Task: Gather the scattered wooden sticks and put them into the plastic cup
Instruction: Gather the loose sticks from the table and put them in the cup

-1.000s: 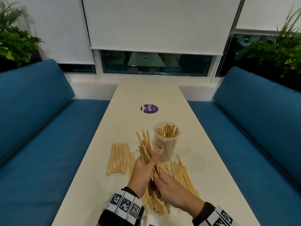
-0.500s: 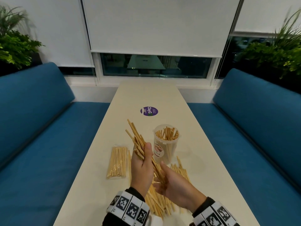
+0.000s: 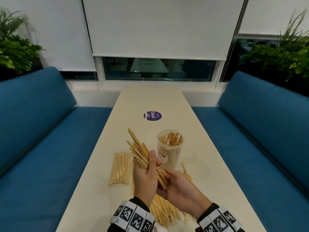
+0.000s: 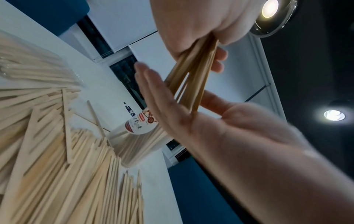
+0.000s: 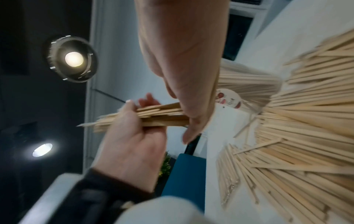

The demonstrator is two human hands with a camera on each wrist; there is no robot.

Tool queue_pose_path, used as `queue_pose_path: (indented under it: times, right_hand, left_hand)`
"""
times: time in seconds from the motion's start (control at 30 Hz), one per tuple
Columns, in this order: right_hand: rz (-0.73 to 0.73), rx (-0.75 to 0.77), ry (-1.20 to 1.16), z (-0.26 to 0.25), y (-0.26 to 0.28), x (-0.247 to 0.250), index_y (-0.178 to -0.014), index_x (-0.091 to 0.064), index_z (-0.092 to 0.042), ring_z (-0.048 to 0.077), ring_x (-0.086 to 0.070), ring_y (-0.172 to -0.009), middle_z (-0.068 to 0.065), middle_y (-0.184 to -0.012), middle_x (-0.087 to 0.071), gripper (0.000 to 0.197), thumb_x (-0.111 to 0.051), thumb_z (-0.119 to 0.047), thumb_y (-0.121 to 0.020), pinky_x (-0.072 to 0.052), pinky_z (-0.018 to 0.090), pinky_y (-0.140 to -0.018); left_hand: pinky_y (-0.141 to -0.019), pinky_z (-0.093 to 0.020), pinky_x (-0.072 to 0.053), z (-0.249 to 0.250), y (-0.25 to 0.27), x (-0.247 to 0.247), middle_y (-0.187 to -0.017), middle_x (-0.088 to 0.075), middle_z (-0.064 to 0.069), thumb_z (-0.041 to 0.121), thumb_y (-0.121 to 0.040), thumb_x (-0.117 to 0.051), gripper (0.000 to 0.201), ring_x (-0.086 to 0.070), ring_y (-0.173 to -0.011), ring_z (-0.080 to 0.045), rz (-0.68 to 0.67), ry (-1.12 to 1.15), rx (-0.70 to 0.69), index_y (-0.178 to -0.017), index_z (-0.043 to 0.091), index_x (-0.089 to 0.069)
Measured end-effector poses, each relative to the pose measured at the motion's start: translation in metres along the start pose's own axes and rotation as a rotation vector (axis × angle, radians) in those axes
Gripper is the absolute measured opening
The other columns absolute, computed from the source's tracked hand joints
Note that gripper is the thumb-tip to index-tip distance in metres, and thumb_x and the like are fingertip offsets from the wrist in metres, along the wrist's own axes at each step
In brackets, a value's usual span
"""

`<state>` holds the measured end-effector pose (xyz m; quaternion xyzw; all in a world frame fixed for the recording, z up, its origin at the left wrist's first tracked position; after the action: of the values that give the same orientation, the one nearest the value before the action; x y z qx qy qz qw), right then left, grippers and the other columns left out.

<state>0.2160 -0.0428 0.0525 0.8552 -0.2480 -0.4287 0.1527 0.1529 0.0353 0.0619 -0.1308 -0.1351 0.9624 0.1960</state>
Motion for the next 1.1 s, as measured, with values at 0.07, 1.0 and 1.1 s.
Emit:
queue_pose_path:
  times: [0.07,1.0,1.1]
  right_hand:
    - [0.034,-0.011,-0.039,0.003,-0.002,0.005,-0.102,-0.059,-0.001,0.026,-0.068,-0.071,0.013,-0.076,-0.069,0.022,-0.05,-0.019,-0.093,-0.051,0.042,-0.087]
    - [-0.075,0.356,0.966,-0.029,0.015,-0.001,-0.116,-0.055,-0.038,0.001,-0.064,-0.092,-0.01,-0.114,-0.063,0.054,-0.072,-0.053,-0.067,-0.052,0.017,-0.074]
    - [-0.048,0.341,0.963,-0.03,0.017,-0.001,-0.1,-0.068,-0.008,0.01,-0.068,-0.095,-0.001,-0.101,-0.073,0.035,-0.069,-0.038,-0.081,-0.054,0.023,-0.083]
  left_hand:
    - [-0.067,-0.01,-0.048,0.001,0.002,-0.001,-0.06,-0.066,0.006,0.039,-0.081,-0.049,0.034,-0.064,-0.063,-0.006,0.005,-0.004,-0.014,-0.063,0.011,-0.058]
    - [-0.054,-0.024,-0.044,-0.006,0.028,-0.003,-0.046,-0.048,0.007,0.015,-0.093,-0.049,0.018,-0.048,-0.042,-0.006,-0.745,-0.275,0.449,-0.078,0.025,-0.054]
    - [-0.053,-0.023,-0.044,-0.009,0.032,-0.006,-0.043,-0.048,0.008,0.009,-0.091,-0.051,0.014,-0.048,-0.042,-0.007,-0.817,-0.207,0.548,-0.083,0.021,-0.05]
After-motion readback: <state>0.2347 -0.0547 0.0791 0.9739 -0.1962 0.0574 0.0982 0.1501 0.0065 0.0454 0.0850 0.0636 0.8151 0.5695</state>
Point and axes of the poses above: each hand's wrist, its own y-axis away from the middle knuckle, its own x-axis out of the back of the hand, z = x × y, the point moved 2 cm from there along -y, towards the middle knuckle
